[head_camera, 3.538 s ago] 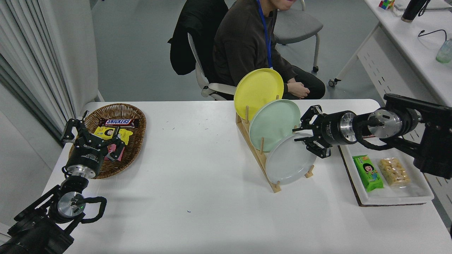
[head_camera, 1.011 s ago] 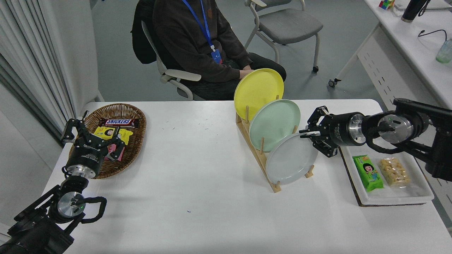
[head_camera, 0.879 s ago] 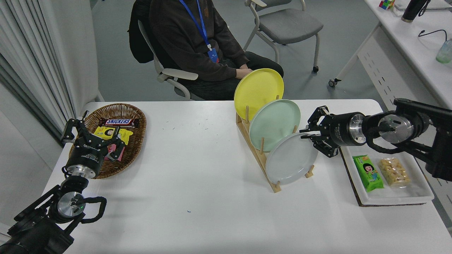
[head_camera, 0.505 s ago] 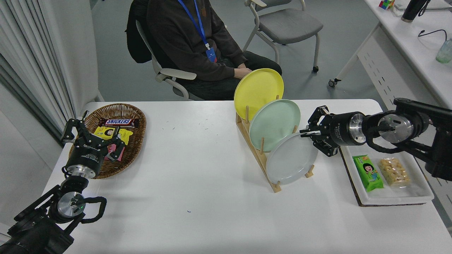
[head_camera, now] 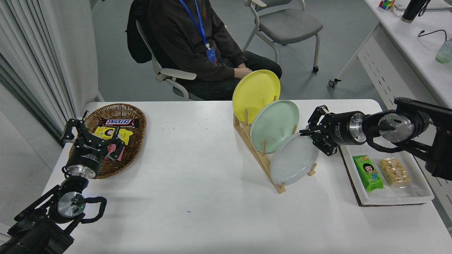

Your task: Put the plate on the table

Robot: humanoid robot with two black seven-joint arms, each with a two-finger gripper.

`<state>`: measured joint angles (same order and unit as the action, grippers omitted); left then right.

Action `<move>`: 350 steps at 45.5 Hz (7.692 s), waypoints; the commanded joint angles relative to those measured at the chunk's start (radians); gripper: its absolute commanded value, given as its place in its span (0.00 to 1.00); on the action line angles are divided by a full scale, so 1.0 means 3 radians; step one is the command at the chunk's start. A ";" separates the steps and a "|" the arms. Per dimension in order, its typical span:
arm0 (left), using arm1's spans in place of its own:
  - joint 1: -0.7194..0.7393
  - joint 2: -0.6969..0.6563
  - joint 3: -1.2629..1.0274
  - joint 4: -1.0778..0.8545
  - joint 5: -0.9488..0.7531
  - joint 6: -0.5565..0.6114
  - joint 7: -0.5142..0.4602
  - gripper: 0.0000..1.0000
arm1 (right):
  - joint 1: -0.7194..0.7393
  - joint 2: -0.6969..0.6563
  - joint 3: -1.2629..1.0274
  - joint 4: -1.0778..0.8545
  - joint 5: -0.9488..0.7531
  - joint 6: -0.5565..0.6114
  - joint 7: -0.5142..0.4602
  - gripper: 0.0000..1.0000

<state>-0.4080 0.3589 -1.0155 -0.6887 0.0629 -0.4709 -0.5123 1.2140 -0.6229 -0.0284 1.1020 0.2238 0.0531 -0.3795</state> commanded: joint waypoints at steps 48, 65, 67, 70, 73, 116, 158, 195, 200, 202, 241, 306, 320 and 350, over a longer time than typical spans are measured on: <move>0.0000 0.0000 0.0000 0.0000 0.0000 0.0000 0.0000 0.98 | 0.0161 -0.0281 0.0770 0.0238 0.0481 -0.0085 -0.0821 0.00; 0.0000 0.0000 0.0000 0.0000 0.0000 0.0000 0.0000 0.98 | 0.0637 -0.0327 0.0647 0.0249 0.1008 -0.0438 -0.1235 0.00; 0.0000 0.0000 0.0000 0.0000 0.0000 0.0000 0.0000 0.98 | 0.0673 -0.0327 0.0642 0.0249 0.1049 -0.0458 -0.1261 0.00; 0.0000 0.0000 0.0000 0.0000 0.0000 0.0000 0.0000 0.98 | 0.0714 -0.0327 0.0642 0.0249 0.1120 -0.0489 -0.1332 0.00; 0.0000 0.0000 0.0000 0.0000 0.0000 0.0000 0.0000 0.98 | 0.0770 -0.0327 0.0642 0.0249 0.1222 -0.0530 -0.1353 0.00; 0.0000 0.0000 0.0000 0.0000 0.0000 0.0000 0.0000 0.98 | 0.1338 0.0307 0.0688 0.0218 0.1949 -0.2099 -0.1353 0.00; 0.0000 0.0000 0.0000 0.0000 0.0000 0.0000 0.0000 0.98 | 0.0111 0.1887 0.1163 -0.1408 0.2179 -0.2345 -0.1169 0.00; 0.0000 0.0000 0.0000 0.0000 0.0000 0.0000 0.0000 0.98 | -0.0396 0.2076 0.1250 -0.1914 0.1846 -0.2677 -0.0877 0.00; 0.0000 0.0000 0.0000 0.0000 0.0000 0.0000 0.0000 0.98 | -0.0406 0.2076 0.1266 -0.1904 0.1857 -0.2718 -0.0888 0.00; 0.0000 0.0000 0.0000 0.0000 0.0000 0.0000 0.0000 0.98 | -0.0416 0.2076 0.1266 -0.1899 0.1857 -0.2729 -0.0893 0.00; 0.0000 0.0000 0.0000 0.0000 0.0000 0.0000 0.0000 0.98 | -0.0616 0.2076 0.1271 -0.1781 0.1852 -0.2754 -0.0898 0.00; 0.0000 0.0000 0.0000 0.0000 0.0000 0.0000 0.0000 0.98 | -0.0519 0.2076 0.1250 -0.1459 0.1652 -0.2033 -0.0913 0.23; 0.0000 0.0000 0.0000 0.0000 0.0000 0.0000 0.0000 0.98 | -0.0411 0.2076 0.1209 -0.1301 0.1448 -0.1808 -0.0939 0.50; 0.0000 0.0000 0.0000 0.0000 0.0000 0.0000 0.0000 0.98 | 0.0034 0.2076 0.1363 -0.1147 0.0988 -0.1006 -0.0898 0.99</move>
<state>-0.4080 0.3590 -1.0155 -0.6888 0.0629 -0.4709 -0.5123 1.1851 0.0000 0.3523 0.7566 0.5675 -0.3491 -0.6562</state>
